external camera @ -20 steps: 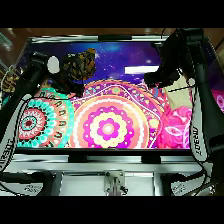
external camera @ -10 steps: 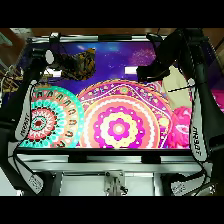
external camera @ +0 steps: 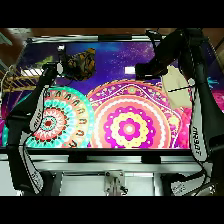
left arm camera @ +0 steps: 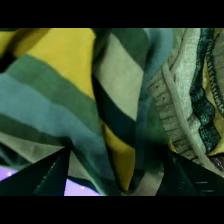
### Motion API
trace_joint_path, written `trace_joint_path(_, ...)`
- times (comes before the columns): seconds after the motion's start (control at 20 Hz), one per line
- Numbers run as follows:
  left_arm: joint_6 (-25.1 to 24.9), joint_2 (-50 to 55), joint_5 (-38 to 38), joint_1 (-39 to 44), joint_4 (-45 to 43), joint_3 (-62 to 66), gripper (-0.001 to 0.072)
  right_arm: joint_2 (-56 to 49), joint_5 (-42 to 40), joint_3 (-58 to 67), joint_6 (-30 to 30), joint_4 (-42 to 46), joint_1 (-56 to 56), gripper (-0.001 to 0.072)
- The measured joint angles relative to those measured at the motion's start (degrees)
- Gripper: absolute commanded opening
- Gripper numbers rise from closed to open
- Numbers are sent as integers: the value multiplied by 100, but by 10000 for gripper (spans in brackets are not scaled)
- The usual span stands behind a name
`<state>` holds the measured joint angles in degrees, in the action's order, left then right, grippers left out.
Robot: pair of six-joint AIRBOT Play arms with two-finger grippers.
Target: Fold the shirts.
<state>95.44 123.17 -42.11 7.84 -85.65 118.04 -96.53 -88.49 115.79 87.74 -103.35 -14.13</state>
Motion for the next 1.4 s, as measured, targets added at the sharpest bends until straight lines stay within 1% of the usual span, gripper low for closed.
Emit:
trace_joint_path(0.05, 33, 46, 26, 4, -2, 2, 386, 0, -2, 0, -2, -9, 0, 499)
trace_joint_path(0.1, 70, 85, 59, 7, 4, 4, 244, 0, -11, 0, -2, -15, 0, 499)
trace_joint_path(0.15, 105, 105, 68, 4, 13, 4, 59, 0, -20, 0, 0, -17, 0, 499)
trace_joint_path(0.3, 125, 4, -61, 17, 87, 7, 59, 0, -42, 0, 0, -17, 0, 499)
trace_joint_path(0.45, -122, -560, -280, 94, 151, 9, 59, 55, -50, -2, 0, 26, 0, 499)
trace_joint_path(0.6, -575, -1637, -575, 330, 184, 11, 59, 382, -59, 2, 2, 313, 0, 499)
trace_joint_path(0.7, -841, -2490, -916, 601, 205, 15, 60, 804, -72, 2, 2, 651, 0, 499)
trace_joint_path(0.85, -1045, -3554, -1788, 1106, 216, -46, 59, 1617, -76, 9, -50, 1259, 0, 500)
trace_joint_path(0.95, -1008, -4111, -2498, 1526, 212, -339, 60, 2142, -81, 9, -149, 1550, 0, 499)
trace_joint_path(1.0, -909, -4304, -2782, 1755, 210, -570, 59, 2382, -90, 9, -192, 1635, 0, 499)
trace_joint_path(1.15, -525, -4671, -3189, 2544, 227, -1589, 60, 2861, -236, 9, -321, 1764, 0, 499)
trace_joint_path(1.2, -363, -4736, -3171, 2811, 227, -2022, 70, 2949, -304, -4, -356, 1762, 0, 499)
trace_joint_path(1.25, -210, -4780, -3093, 3027, 225, -2420, 268, 3016, -448, -42, -378, 1742, 0, 500)
trace_joint_path(1.3, -37, -4798, -2940, 3215, 229, -2800, 583, 3058, -557, -101, -407, 1692, 0, 502)
trace_joint_path(1.35, 131, -4804, -2826, 3340, 240, -3088, 715, 3075, -667, -175, -415, 1617, 0, 634)
trace_joint_path(1.4, 256, -4819, -2747, 3401, 232, -3252, 716, 3084, -737, -280, -417, 1519, 0, 677)
